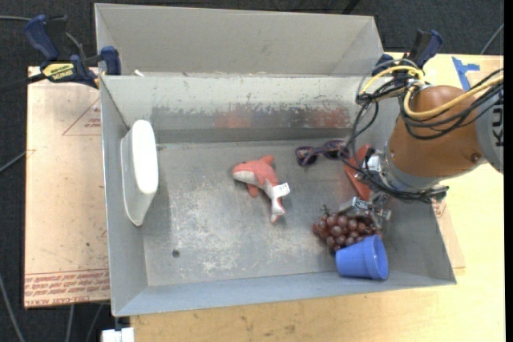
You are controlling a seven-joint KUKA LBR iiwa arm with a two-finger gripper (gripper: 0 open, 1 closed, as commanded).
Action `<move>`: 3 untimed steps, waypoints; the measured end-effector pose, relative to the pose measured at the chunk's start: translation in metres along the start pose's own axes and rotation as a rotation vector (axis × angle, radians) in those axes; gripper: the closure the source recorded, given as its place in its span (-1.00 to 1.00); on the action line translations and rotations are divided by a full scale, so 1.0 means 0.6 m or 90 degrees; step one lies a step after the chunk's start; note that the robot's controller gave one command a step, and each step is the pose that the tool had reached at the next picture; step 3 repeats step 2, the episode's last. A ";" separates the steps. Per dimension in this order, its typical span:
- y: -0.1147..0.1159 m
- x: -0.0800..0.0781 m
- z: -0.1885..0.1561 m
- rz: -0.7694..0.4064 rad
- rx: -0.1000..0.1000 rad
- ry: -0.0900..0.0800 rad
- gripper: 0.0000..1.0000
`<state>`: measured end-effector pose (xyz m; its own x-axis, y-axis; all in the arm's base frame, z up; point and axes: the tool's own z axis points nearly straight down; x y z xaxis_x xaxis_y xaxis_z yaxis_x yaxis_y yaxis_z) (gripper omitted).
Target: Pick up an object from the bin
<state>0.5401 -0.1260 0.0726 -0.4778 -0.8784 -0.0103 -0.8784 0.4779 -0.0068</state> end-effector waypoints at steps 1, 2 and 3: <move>0.001 0.000 -0.016 0.000 0.000 0.000 1.00; 0.001 -0.001 -0.033 0.001 -0.002 0.000 1.00; 0.001 -0.001 -0.033 0.001 -0.002 0.000 1.00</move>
Offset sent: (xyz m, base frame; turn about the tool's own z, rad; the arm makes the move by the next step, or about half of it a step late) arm -0.0001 -0.0001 0.0794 0.0000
